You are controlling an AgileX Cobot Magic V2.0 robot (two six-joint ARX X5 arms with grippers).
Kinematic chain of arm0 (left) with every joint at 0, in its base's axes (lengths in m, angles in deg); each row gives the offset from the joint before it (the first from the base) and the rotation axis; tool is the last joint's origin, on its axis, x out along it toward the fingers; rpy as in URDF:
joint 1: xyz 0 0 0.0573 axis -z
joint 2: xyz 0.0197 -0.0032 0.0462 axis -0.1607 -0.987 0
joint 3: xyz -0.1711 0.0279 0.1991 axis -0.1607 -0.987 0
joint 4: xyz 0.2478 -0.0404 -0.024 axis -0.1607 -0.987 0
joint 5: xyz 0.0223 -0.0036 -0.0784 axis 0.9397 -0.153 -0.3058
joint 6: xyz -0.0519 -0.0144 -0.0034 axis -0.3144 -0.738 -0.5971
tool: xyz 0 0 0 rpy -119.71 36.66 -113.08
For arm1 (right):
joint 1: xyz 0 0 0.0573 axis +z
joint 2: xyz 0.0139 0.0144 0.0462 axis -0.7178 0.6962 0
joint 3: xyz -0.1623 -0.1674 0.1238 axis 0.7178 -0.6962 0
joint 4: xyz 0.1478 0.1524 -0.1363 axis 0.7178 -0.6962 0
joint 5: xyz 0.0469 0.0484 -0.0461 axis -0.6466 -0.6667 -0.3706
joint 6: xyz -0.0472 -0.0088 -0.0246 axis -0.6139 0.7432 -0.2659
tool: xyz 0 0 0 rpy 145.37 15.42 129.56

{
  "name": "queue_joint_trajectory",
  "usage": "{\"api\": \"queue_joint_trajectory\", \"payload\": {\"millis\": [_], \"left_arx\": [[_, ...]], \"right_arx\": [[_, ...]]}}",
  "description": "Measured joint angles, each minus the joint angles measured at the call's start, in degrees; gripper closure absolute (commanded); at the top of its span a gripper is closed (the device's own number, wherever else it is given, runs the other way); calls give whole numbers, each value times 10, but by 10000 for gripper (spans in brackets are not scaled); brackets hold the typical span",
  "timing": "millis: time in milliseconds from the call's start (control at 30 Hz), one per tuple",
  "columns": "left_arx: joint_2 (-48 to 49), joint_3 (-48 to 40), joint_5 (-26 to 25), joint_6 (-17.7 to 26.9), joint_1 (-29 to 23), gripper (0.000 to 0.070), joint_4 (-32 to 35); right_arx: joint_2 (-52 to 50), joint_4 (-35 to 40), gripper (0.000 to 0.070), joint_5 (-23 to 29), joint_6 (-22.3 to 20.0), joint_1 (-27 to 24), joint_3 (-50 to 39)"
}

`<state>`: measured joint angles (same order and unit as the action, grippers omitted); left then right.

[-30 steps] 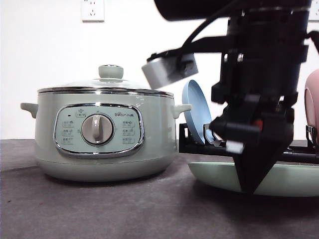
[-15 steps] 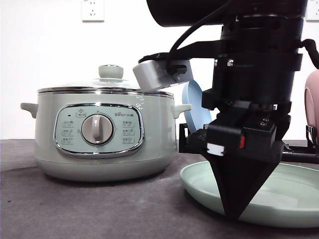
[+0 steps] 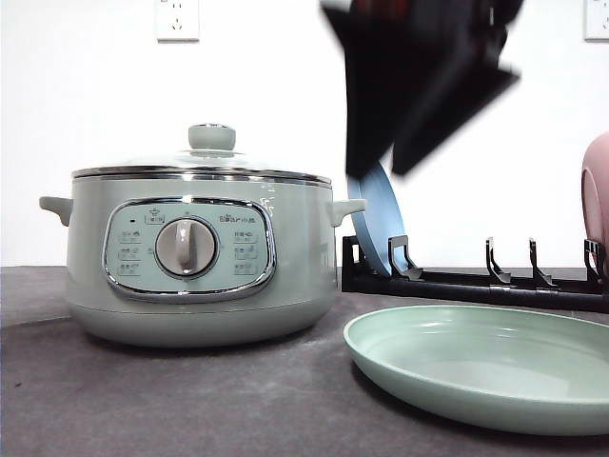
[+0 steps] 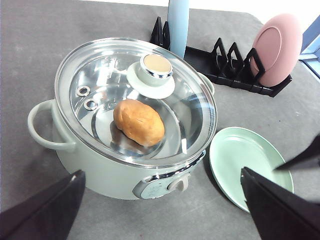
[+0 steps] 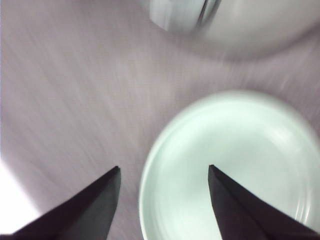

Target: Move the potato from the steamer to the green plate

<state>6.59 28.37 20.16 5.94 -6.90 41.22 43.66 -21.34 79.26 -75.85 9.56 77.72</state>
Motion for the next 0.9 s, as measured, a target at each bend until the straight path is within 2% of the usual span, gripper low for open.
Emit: {"api": "queue_joint_trajectory", "payload": {"millis": [167,467,600,900], "left_arx": [[0,0,0,0,0,63,0],[0,0,0,0,0,63,0],[0,0,0,0,0,63,0],[-4,0,0,-10,1,63,8]], "right_arx": [[-50,6,352,-93,-11,-77,37],[-74,6,352,-332,-20,-223,64],[-74,4,352,-346,-20,-242,64],[-74,4,352,-347,-20,-243,64]]}}
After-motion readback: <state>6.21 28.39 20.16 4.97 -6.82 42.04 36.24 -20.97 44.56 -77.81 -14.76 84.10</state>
